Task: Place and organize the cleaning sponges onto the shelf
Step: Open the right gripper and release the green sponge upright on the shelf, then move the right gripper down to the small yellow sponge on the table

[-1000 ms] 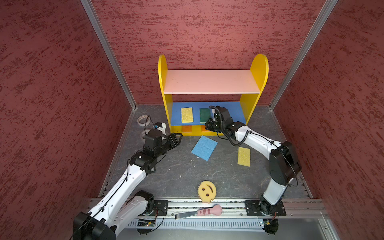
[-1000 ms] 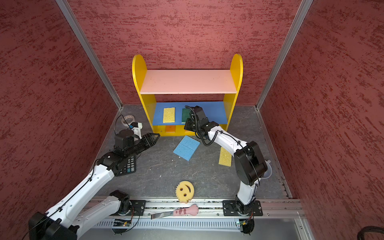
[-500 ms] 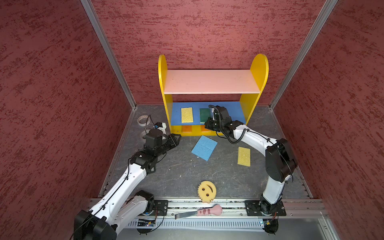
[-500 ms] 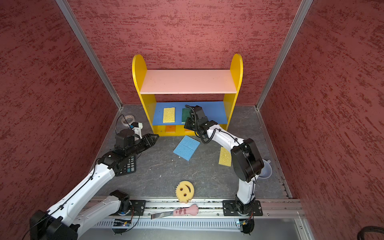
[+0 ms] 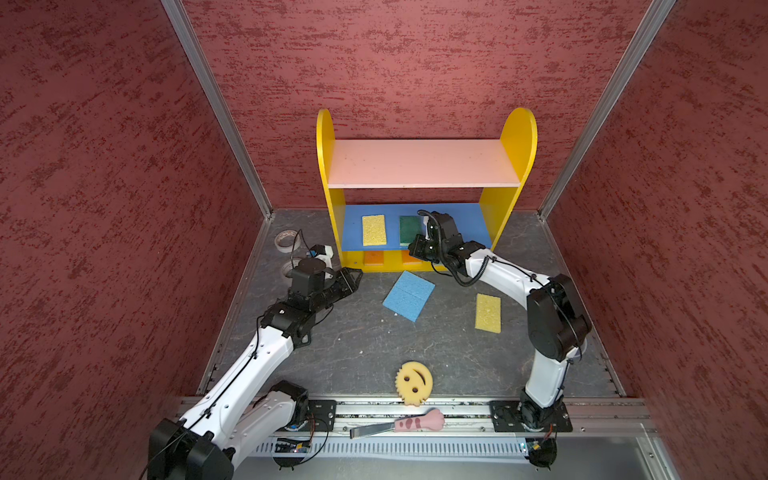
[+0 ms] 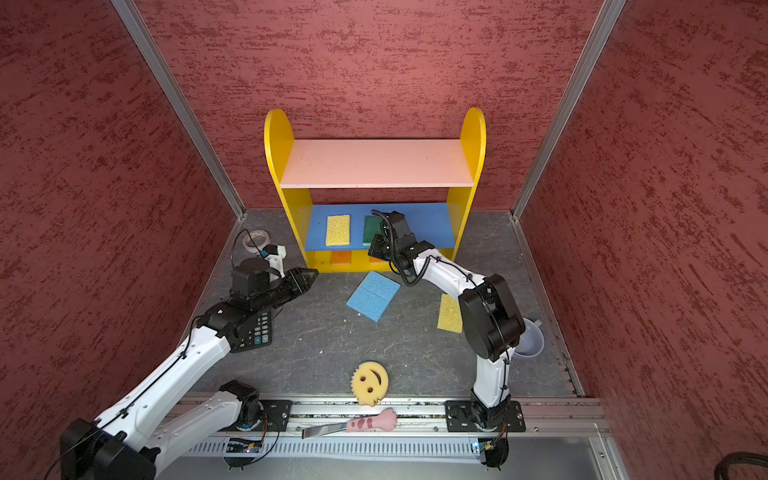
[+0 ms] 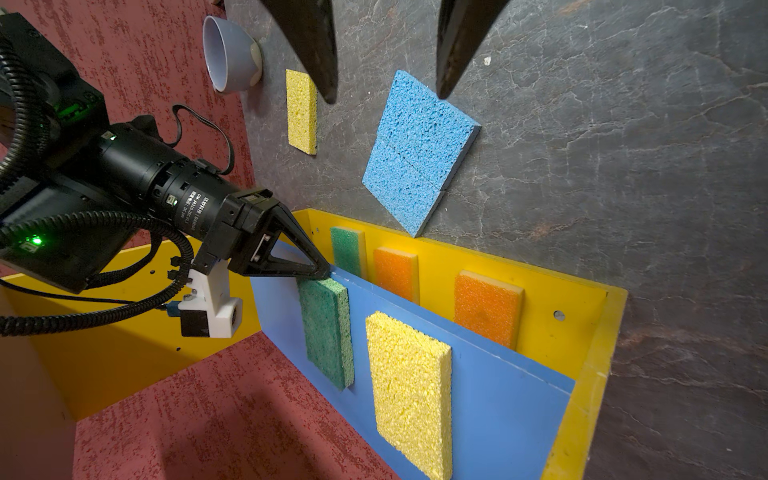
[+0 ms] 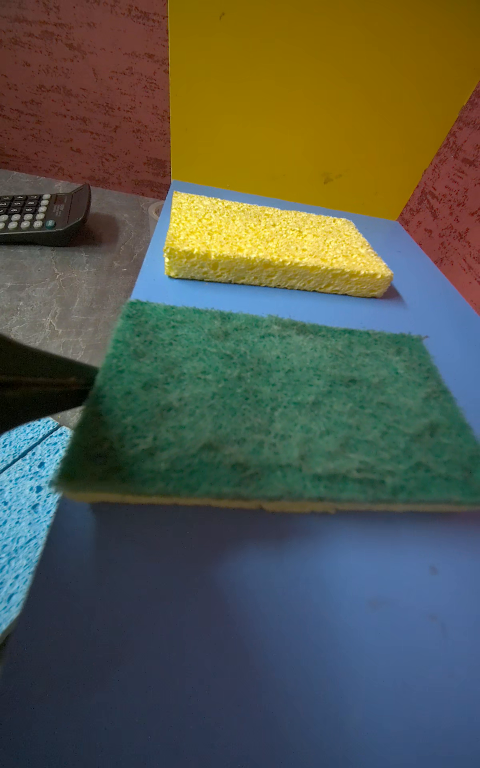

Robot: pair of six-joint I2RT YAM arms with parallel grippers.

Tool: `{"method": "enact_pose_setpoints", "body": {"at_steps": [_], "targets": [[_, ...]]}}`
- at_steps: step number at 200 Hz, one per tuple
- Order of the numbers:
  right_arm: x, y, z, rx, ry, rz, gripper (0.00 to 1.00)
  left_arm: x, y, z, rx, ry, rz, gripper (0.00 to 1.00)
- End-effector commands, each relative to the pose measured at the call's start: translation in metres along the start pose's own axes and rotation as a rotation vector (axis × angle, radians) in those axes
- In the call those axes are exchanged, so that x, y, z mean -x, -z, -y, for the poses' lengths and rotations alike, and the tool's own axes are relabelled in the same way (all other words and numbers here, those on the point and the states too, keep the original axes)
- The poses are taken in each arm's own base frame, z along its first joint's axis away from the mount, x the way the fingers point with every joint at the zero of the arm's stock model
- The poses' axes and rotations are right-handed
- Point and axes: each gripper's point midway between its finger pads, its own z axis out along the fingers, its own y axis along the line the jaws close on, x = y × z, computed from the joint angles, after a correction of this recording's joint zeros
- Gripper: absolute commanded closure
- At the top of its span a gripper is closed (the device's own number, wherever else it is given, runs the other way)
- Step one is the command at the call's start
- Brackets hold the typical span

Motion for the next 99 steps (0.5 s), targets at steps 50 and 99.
{"method": "enact_pose_setpoints", "body": {"at_steps": [50,99], "targets": [[-0.035,0.007,-0.031,0.052,0.091,-0.044,1.0,0.008,0.002,0.003,-0.02,-0.007,0.024,0.6],[-0.046,0.033,0.003,-0.034,0.051,-0.018,0.72,0.007,0.011,-0.007,0.003,0.003,0.036,0.56]]}}
